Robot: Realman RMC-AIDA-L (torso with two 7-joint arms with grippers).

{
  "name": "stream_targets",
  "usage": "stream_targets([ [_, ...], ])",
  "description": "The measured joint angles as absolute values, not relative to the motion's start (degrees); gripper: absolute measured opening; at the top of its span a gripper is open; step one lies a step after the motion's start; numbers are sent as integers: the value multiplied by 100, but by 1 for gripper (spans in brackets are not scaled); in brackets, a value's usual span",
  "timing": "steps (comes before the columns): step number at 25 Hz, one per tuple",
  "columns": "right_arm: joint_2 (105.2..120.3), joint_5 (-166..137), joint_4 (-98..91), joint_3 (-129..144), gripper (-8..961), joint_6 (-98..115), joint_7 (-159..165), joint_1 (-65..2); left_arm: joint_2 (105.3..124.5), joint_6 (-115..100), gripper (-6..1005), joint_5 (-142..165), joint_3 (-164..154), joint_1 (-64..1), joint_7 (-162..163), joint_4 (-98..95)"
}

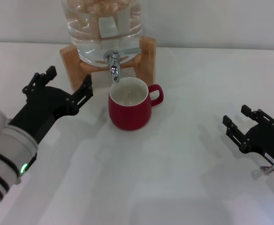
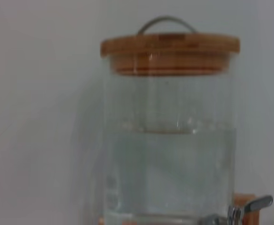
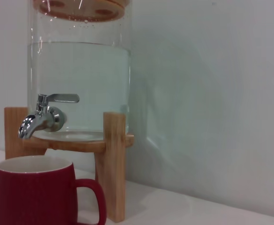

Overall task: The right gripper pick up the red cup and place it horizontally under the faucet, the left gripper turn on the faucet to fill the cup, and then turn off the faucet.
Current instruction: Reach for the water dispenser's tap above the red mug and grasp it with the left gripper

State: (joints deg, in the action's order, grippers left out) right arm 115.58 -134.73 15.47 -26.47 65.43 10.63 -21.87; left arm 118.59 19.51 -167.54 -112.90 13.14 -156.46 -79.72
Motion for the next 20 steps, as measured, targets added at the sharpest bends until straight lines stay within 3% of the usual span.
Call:
stream_targets([
  [8,11554,-13474,1546,-2663,543,6505,1064,-2195,11621,437,875,-16748,-11746,901,-15506,-8651],
  [20,11548,-13473,1397,-2664,543,6504,1227,-2213,11601,-475,875,-16615,-12041,768,-15557,-9288],
])
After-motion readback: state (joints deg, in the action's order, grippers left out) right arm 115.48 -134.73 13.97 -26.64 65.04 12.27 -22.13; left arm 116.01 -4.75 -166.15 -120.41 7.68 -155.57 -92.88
